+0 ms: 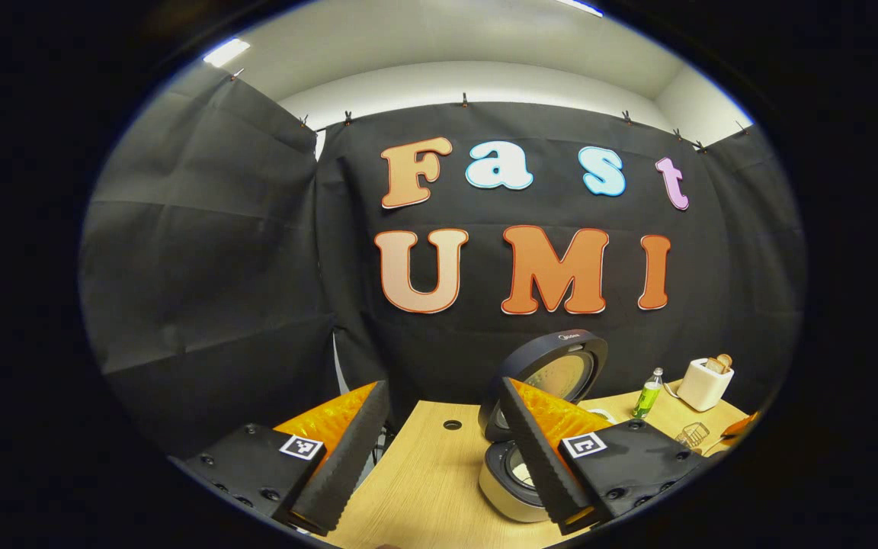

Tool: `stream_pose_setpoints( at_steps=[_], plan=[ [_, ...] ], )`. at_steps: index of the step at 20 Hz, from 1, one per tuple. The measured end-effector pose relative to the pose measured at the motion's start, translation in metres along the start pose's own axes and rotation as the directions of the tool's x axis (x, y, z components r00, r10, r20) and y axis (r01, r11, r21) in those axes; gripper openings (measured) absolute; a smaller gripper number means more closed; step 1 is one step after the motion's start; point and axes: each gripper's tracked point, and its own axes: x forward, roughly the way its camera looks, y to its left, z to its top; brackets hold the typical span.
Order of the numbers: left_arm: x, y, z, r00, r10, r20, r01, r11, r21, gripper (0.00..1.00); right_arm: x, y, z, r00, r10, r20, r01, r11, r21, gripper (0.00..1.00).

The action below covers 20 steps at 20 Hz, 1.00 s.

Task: Close the left gripper, press the button to open the rice cooker; take a wooden spoon from the chopstick holder with the right hand, scoop a spoonful of rice and pour it into the rice cooker, then put the wooden spoon back into the chopstick holder.

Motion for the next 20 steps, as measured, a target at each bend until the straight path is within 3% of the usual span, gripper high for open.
stream_pose_setpoints(
  at_steps=[11,20],
  plan=[
    [0.0,0.003,-0.005,1.0,-0.004,-0.005,0.004,1.0,-0.006,0.95,0.011,0.107,0.011,0.996,0.087,0.012,-0.087,0.995,-0.048,0.04],
    [0.0,0.022,-0.018,0.999,0.032,-0.024,-0.033,0.999,-0.017,0.95,0.053,0.187,-0.001,0.989,0.149,0.016,-0.144,0.972,-0.184,0.04]
  ],
)
